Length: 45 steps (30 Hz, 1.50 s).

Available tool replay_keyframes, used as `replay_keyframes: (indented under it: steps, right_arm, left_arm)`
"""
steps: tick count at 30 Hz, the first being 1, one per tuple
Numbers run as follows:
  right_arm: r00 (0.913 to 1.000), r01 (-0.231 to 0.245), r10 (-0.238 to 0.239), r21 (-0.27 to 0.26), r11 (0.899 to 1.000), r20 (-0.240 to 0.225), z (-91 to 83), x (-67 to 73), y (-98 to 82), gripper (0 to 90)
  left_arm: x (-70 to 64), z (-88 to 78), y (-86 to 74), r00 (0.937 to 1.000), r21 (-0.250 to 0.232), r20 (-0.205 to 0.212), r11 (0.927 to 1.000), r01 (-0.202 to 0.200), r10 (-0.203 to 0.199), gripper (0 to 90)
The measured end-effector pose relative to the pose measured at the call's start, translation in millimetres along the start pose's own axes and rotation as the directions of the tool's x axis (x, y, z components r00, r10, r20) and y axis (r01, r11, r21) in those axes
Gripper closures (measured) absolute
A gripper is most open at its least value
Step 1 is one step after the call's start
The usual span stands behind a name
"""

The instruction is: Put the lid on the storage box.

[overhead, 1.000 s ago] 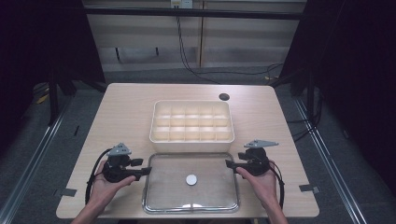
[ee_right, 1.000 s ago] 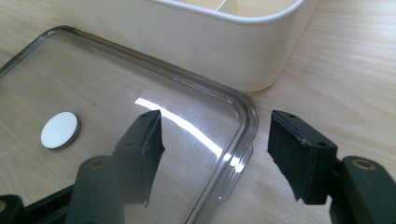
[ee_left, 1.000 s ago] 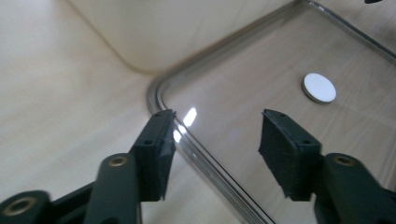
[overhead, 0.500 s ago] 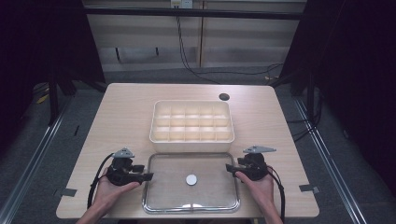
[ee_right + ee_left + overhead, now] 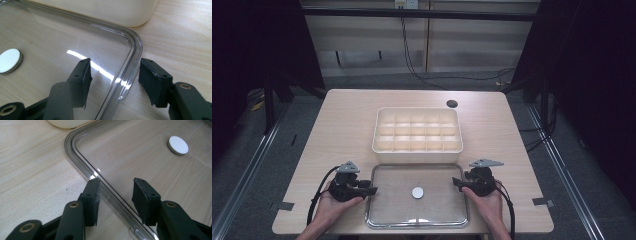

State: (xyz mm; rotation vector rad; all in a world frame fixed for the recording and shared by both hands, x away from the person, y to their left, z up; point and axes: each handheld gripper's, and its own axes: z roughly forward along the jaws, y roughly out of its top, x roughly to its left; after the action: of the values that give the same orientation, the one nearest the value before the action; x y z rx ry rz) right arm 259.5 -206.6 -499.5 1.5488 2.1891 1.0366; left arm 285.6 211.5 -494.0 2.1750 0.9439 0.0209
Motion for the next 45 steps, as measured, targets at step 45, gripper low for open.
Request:
replay_keyframes:
  steps: [45]
  right_arm:
    - [0.8892,-0.372,0.345,-0.034,0.928,-0.3,-9.1,-27.9,-4.7,66.0]
  left_arm:
    - [1.5,-3.1,-4.0,0.9995,-0.011,0.01,0.9995,0.03,-0.03,56.7]
